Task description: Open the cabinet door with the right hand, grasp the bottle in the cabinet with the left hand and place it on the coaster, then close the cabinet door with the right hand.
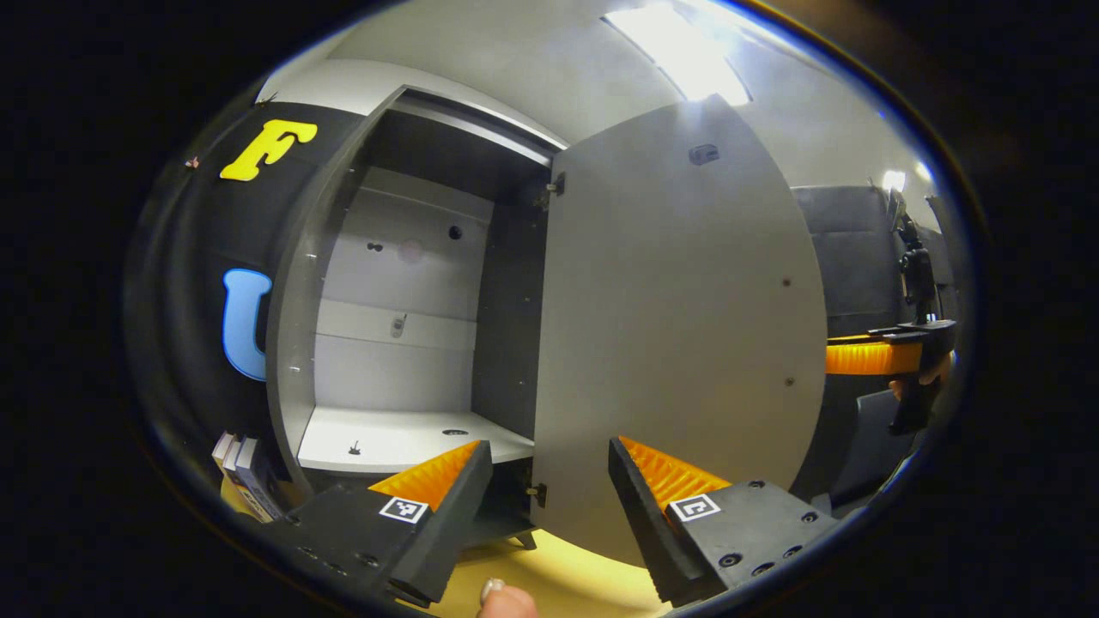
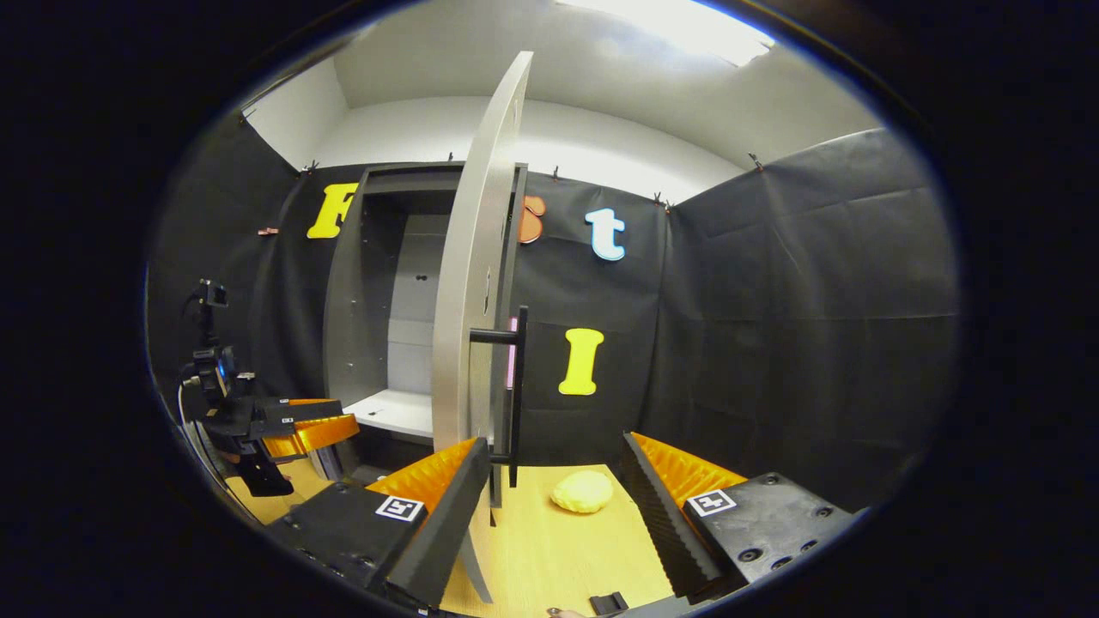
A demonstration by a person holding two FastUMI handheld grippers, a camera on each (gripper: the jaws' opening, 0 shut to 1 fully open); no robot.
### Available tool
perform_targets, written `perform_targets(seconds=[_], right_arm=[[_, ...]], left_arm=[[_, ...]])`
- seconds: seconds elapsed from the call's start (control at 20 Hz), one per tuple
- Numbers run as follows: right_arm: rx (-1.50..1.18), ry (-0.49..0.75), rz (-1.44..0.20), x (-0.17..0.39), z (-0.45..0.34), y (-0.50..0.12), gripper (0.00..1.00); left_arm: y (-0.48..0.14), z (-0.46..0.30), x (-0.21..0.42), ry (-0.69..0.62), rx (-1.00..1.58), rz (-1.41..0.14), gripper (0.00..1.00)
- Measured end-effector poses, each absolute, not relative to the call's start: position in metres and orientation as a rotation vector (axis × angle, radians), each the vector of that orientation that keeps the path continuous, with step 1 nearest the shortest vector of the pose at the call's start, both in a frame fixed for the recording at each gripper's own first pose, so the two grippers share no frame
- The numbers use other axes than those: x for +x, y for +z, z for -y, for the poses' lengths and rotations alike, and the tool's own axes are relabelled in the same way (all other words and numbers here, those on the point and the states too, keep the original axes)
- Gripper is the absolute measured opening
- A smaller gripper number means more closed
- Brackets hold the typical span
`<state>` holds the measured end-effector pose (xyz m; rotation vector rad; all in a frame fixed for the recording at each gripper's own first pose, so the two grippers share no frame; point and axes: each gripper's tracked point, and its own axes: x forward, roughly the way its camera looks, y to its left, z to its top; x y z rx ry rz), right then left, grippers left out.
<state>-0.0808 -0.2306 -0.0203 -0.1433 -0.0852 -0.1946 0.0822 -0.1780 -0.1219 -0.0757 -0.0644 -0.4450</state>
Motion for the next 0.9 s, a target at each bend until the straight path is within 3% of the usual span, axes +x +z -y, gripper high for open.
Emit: perform_targets(seconds=[0.15, 0.25, 0.3, 0.35, 0.9], right_arm=[[-0.11, -0.111, 0.078, -0.073, 0.219, -0.024, 0.91], [-0.082, -0.056, 0.069, -0.07, 0.208, -0.028, 0.95], [-0.067, -0.03, 0.062, -0.068, 0.2, -0.03, 0.9], [-0.052, -0.005, 0.056, -0.065, 0.192, -0.031, 0.95], [-0.05, 0.23, 0.025, -0.017, 0.07, -0.048, 0.95]], left_arm=[[-0.126, 0.175, 0.085, -0.403, -0.072, 0.047, 0.87], [-0.127, 0.171, 0.084, -0.383, -0.059, 0.04, 0.87], [-0.128, 0.168, 0.083, -0.377, -0.053, 0.035, 0.87], [-0.128, 0.165, 0.082, -0.37, -0.047, 0.029, 0.87], [-0.129, 0.063, 0.052, -0.218, -0.021, 0.007, 0.87]])
